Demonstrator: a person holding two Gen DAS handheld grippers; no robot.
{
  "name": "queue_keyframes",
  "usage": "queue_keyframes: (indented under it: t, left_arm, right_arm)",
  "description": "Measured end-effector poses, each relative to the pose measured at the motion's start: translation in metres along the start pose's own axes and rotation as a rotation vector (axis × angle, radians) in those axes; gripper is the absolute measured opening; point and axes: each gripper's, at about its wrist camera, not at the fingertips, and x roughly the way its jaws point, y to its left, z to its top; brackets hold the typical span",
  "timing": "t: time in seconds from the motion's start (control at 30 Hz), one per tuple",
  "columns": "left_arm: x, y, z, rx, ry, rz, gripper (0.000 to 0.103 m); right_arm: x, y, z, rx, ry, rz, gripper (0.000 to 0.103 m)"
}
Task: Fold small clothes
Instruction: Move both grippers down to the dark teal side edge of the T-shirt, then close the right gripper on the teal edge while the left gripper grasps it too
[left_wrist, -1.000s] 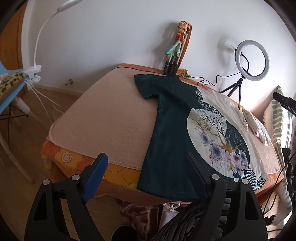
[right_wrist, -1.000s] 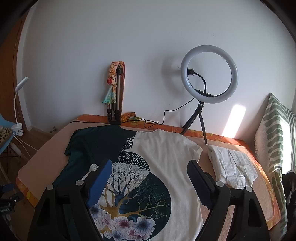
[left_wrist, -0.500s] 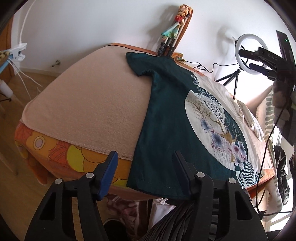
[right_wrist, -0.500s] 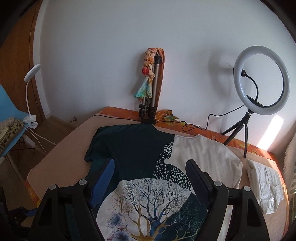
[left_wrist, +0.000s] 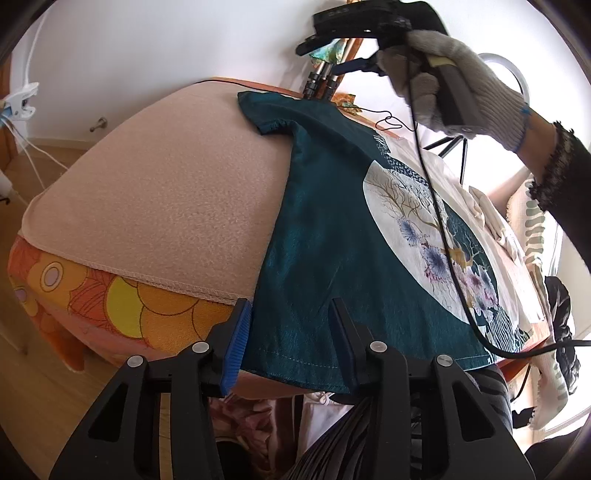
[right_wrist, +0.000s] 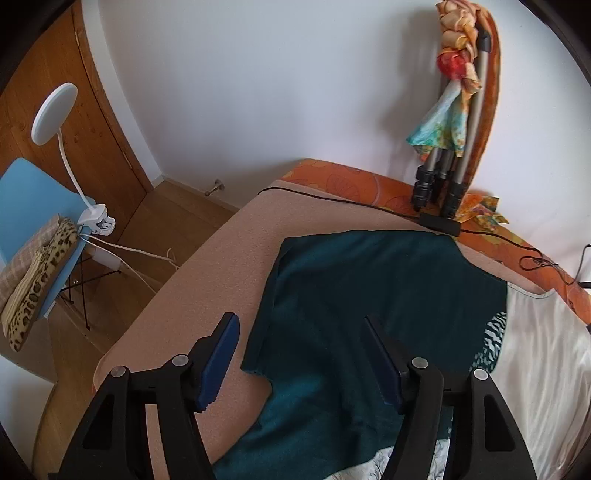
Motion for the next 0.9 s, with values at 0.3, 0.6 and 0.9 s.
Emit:
queue_keyframes:
  t: [0.3, 0.6, 0.9]
  left_arm:
    - [-0.001, 0.000, -0.003, 0.006, -0.017, -0.047, 0.031]
    - [0.002, 0.005, -0.007, -0.045, -0.028, -0.122, 0.007]
    - [-0.010, -0.004, -0.005, -0.012, -0.063, -0.170, 0.001]
  right_arm:
    - [0.110, 0.013, 0.034, 0.047, 0.123, -0.014, 0.064]
    - [0.140, 0.014, 0.034, 0.008, 0.192, -0.126, 0.057]
    - [0.119, -0.005, 0.044, 0.008, 0.154, -0.089, 0.000]
